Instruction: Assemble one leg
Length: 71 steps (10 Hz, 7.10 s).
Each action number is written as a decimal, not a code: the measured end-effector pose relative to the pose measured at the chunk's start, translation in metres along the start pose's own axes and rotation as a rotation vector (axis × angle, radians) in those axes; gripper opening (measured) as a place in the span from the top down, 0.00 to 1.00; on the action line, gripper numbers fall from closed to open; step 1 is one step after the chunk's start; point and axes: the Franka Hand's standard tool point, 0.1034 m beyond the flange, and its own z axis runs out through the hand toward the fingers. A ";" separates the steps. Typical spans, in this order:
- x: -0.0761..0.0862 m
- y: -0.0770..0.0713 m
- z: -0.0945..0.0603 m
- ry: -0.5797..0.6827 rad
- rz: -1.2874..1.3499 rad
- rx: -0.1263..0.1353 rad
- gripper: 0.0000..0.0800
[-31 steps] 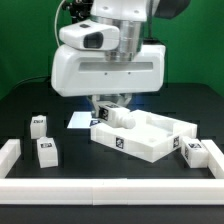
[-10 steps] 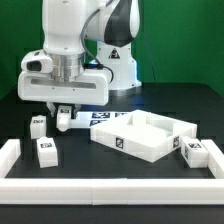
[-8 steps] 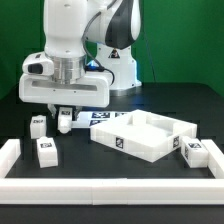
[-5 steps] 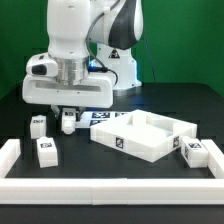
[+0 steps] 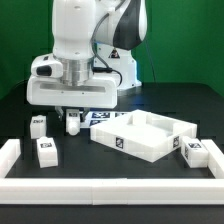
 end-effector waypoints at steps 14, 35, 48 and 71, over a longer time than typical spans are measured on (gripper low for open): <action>0.080 -0.099 -0.106 0.027 0.017 0.084 0.19; 0.155 -0.245 -0.063 0.149 0.014 0.064 0.19; 0.162 -0.225 -0.048 0.166 -0.127 0.043 0.19; 0.058 -0.198 -0.117 0.099 0.108 0.116 0.64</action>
Offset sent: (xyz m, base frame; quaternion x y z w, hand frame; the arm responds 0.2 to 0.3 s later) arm 0.0000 0.0000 0.0000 0.0000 0.0000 0.0000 1.0000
